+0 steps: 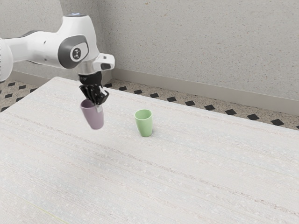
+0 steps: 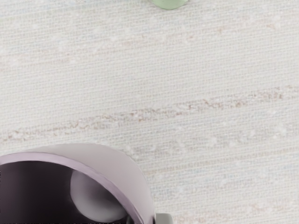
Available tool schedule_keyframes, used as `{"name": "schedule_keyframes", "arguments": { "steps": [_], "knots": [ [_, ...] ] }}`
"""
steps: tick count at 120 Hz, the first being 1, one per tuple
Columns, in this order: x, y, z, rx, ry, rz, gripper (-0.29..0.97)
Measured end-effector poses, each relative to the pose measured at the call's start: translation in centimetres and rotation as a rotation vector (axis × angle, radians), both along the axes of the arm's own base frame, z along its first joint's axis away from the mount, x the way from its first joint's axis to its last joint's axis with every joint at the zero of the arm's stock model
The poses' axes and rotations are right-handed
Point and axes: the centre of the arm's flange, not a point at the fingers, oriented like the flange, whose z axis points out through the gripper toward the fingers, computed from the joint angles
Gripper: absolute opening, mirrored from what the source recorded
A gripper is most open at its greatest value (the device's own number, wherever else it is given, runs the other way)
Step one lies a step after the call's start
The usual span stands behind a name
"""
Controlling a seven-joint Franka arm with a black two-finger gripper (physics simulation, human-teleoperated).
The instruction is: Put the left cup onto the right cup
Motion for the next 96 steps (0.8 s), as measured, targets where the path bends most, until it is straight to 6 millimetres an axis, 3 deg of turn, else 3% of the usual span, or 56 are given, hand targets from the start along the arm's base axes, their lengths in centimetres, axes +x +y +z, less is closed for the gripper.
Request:
{"name": "schedule_keyframes", "arguments": {
  "steps": [19,46,76,96],
  "knots": [
    [1.2,-2.0,1.4,0.007,-0.010,-0.035,-0.11],
    [2.7,-2.9,2.9,0.015,-0.032,-0.048,-0.11],
    [5.5,-5.4,3.0,0.028,-0.038,-0.085,-0.11],
    [6.8,-6.0,2.7,0.034,-0.042,-0.094,-0.11]
  ]
}}
